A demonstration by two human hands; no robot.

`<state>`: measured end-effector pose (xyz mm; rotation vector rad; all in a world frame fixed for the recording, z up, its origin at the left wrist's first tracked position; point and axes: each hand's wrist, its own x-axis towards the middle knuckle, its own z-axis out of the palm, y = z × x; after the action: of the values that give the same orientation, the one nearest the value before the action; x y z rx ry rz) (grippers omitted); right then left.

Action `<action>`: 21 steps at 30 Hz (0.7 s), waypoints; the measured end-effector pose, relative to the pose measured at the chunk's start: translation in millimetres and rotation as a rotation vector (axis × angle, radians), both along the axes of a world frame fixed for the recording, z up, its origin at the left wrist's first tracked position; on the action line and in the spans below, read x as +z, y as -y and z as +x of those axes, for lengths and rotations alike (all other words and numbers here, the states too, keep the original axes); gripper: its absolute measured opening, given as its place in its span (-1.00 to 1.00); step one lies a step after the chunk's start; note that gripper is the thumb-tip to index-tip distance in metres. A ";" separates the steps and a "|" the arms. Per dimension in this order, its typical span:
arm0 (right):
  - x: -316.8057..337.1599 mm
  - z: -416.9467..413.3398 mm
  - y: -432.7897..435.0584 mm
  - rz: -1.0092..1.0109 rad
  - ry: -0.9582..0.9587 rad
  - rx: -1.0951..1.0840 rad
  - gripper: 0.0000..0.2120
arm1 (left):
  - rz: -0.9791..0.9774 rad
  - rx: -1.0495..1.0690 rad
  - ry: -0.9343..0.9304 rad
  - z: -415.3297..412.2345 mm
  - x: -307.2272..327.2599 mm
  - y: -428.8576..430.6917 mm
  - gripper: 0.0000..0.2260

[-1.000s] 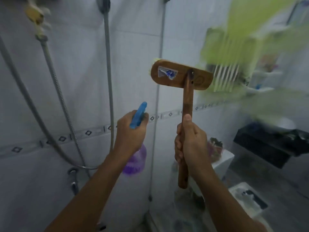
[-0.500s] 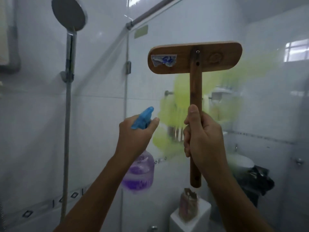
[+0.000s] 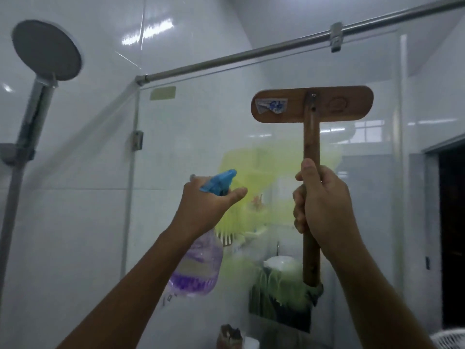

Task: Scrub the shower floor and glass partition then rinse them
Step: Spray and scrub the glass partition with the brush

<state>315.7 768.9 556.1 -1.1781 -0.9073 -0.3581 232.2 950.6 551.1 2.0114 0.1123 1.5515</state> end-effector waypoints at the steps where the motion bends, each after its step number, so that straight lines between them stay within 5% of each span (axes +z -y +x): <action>1: 0.1 -0.2 3.2 -0.004 -0.011 -0.012 -0.65 | -0.005 -0.026 0.004 3.7 1.5 2.1 -0.61; 21: 4.3 1.4 60.0 -0.099 -0.061 -0.290 -0.61 | -0.018 -0.280 0.011 43.8 24.1 56.9 -0.67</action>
<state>317.2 708.8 560.4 -1.4094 -0.7076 -0.5127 276.0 893.7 575.3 1.9110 -0.1538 1.3777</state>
